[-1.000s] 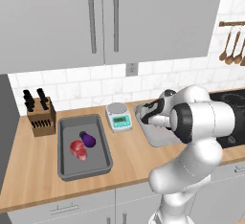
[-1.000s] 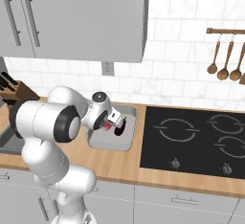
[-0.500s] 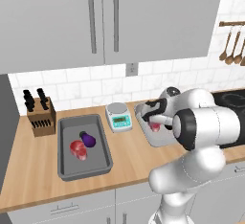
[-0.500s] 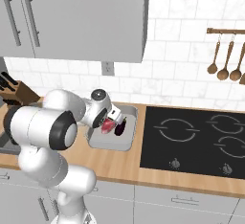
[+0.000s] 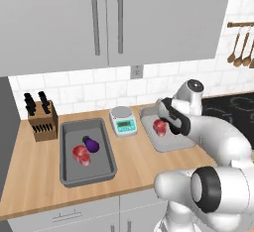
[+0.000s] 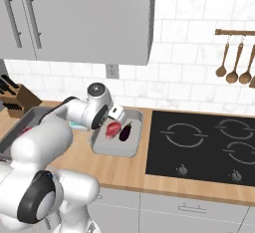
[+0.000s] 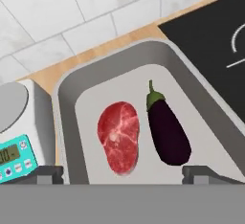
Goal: Place one eggplant and one steak in each tupperware on the nearby counter, to pack two identical lunches.
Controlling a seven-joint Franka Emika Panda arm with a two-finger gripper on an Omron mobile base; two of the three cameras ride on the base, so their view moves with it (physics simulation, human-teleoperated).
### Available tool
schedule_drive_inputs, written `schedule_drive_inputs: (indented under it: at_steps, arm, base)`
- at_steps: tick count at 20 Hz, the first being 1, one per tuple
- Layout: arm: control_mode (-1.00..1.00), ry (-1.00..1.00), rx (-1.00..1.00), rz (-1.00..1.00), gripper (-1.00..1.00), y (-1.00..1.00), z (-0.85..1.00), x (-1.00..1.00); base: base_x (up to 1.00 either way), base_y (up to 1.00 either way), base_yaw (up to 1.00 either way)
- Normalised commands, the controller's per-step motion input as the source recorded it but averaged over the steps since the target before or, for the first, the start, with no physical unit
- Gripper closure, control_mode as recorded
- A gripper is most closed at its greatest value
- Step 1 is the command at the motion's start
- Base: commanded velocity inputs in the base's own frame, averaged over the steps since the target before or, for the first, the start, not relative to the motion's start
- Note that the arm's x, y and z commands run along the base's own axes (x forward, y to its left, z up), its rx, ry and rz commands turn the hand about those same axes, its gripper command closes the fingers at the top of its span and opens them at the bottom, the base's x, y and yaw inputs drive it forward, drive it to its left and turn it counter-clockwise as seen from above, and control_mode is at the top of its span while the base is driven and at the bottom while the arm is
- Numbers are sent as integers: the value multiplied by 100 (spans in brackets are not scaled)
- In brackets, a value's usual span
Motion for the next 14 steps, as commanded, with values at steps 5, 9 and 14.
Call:
schedule_drive_inputs:
  at_steps: [5,9,14]
  arm:
    - [-100,-9,1,0,-100,-29,37,-98]
    - [-100,-14,4,0,-100,-42,22,-100]
    - [-100,-12,3,0,-100,-38,20,-100]
  base:
    - [0,0,0]
    - [0,0,0]
    - [0,0,0]
